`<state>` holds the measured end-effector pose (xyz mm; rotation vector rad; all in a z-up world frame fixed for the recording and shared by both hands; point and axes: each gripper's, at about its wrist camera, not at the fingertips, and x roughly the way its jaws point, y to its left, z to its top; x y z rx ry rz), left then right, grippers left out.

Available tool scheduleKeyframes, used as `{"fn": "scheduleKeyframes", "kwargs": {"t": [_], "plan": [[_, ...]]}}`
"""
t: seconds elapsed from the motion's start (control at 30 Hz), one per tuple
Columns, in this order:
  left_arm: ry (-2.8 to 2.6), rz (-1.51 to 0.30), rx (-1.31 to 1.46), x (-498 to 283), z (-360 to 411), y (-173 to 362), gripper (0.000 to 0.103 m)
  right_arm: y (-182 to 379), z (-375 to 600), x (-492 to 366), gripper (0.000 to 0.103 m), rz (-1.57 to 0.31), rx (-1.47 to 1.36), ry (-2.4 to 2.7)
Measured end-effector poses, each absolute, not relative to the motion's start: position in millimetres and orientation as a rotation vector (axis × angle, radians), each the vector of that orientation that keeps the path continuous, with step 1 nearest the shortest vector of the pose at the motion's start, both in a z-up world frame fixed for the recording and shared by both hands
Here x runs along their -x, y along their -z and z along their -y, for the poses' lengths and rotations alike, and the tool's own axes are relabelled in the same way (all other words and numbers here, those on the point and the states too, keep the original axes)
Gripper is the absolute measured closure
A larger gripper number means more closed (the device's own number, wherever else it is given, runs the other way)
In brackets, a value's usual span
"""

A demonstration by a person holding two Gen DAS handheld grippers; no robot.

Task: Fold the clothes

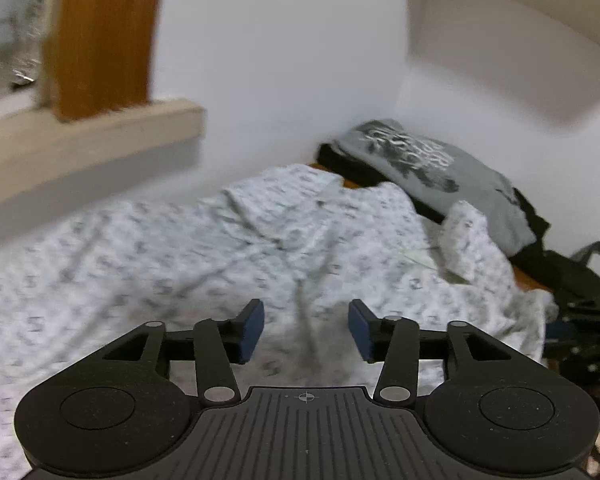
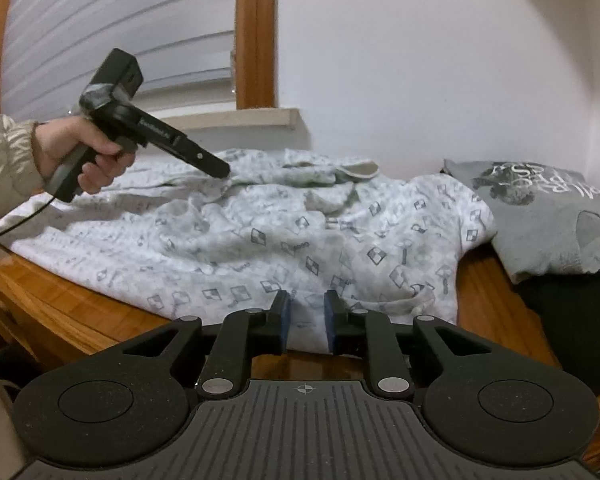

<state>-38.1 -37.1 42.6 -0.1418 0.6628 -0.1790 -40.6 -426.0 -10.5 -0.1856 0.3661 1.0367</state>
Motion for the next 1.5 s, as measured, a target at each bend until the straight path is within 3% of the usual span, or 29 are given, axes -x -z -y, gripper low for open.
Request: {"fn": "scheduleKeyframes", "kwargs": {"t": [0.13, 0.17, 0.2, 0.23, 0.47, 0.63, 0.67, 0.77, 0.87, 1.07, 1.33, 1.4, 1.5], "plan": [[0.194, -0.707, 0.11, 19.4, 54.3, -35.5, 0.048, 11.6, 427.5, 35.0, 0.083, -0.39, 0.145, -1.04], [0.191, -0.716, 0.098, 15.4, 57.2, -34.9, 0.066, 11.7, 427.9, 34.6, 0.083, -0.395, 0.138, -1.04], [0.188, -0.723, 0.087, 11.7, 59.4, -34.5, 0.091, 12.0, 428.3, 34.3, 0.083, -0.398, 0.132, -1.04], [0.186, -0.73, 0.076, 8.1, 61.5, -34.2, 0.095, 12.5, 428.4, 34.5, 0.083, -0.397, 0.13, -1.04], [0.151, -0.516, 0.126, -19.8, 65.9, -91.5, 0.096, 14.8, 433.2, 29.4, 0.083, -0.422, 0.074, -1.058], [0.129, -0.469, 0.176, -57.5, 81.8, -111.7, 0.09, 16.2, 435.5, 29.0, 0.083, -0.425, 0.056, -1.072], [0.114, -0.487, 0.154, -63.1, 86.9, -108.9, 0.082, 16.5, 436.1, 29.0, 0.083, -0.425, 0.051, -1.074], [0.104, -0.554, 0.106, -67.3, 90.7, -90.9, 0.074, 17.2, 437.6, 29.8, 0.083, -0.421, 0.046, -1.079], [0.074, -0.588, 0.089, -53.7, 77.4, -77.3, 0.058, 15.6, 437.1, 32.3, 0.083, -0.403, 0.078, -1.066], [0.009, -0.59, 0.107, 7.5, 38.2, -77.3, 0.057, 15.2, 456.5, 21.9, 0.091, -0.39, 0.038, -0.94], [-0.109, -0.594, 0.082, 113.7, -9.2, -99.4, 0.054, 6.6, 449.1, 33.3, 0.087, -0.339, 0.043, -0.902], [-0.147, -0.594, 0.076, 146.6, -23.3, -102.3, 0.041, 4.8, 441.2, 37.0, 0.085, -0.319, 0.03, -0.902], [-0.203, -0.59, 0.076, 197.9, -45.0, -103.7, 0.039, 3.3, 427.8, 44.2, 0.083, -0.279, 0.02, -0.904]]}}
